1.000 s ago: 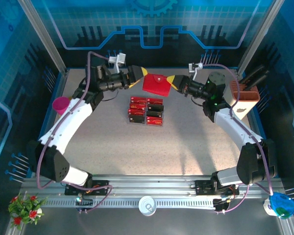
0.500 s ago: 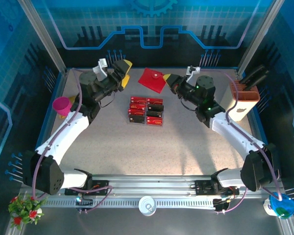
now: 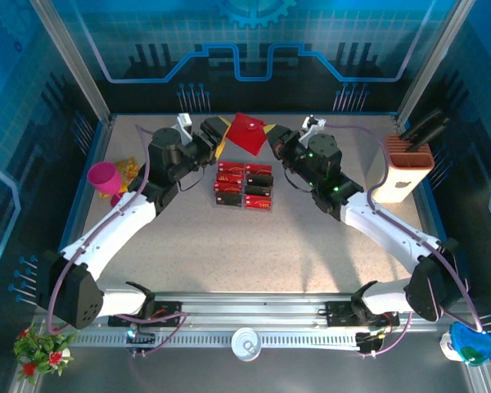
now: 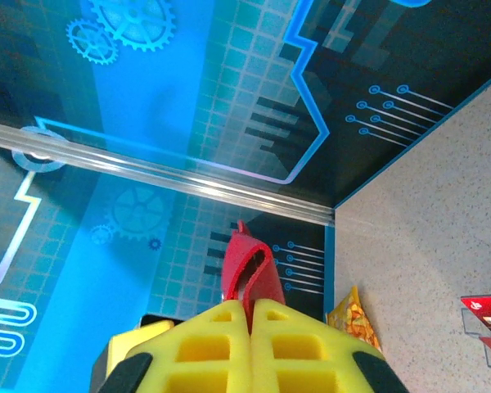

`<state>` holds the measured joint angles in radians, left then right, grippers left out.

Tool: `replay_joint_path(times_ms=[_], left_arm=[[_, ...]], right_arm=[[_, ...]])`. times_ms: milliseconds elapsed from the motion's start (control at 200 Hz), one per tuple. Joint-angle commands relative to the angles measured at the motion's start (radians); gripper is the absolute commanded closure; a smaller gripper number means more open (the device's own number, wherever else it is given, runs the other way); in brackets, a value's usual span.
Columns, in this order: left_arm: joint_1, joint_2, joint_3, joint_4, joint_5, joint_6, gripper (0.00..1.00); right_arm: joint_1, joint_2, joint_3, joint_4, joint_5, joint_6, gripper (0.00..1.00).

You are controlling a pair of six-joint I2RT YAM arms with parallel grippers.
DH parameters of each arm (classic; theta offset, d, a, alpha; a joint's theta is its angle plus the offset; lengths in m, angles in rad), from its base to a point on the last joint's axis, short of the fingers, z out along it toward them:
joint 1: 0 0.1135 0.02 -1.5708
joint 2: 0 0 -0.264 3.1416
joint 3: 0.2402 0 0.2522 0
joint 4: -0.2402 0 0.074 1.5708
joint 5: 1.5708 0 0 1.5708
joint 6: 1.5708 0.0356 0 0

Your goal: Put the credit cards into the card holder

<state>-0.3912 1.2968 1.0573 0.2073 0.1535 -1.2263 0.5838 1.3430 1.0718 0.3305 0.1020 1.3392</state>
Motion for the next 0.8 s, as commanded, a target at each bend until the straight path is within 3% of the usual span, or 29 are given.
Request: replay_joint_path(times_ms=[0, 155, 380, 620, 795], left_arm=[[-0.018, -0.034, -0.028, -0.003, -0.027, 0.0, 0.26], [-0.025, -0.058, -0.062, 0.005, -0.062, 0.005, 0.19], [-0.028, -0.034, -0.06, 0.081, -0.061, -0.009, 0.24], [-0.037, 0.003, -0.06, 0.156, -0.06, -0.032, 0.36], [-0.041, 0.024, -0.056, 0.187, -0.06, -0.035, 0.54]], right_arm=[[0.014, -0.007, 0.039, 0.042, 0.064, 0.014, 1.0], [0.016, -0.013, 0.031, 0.031, 0.066, 0.016, 1.0], [0.033, 0.009, 0.022, 0.064, 0.063, 0.052, 1.0], [0.049, 0.028, 0.025, 0.08, 0.056, 0.075, 1.0], [0.059, 0.039, 0.023, 0.092, 0.048, 0.095, 1.0]])
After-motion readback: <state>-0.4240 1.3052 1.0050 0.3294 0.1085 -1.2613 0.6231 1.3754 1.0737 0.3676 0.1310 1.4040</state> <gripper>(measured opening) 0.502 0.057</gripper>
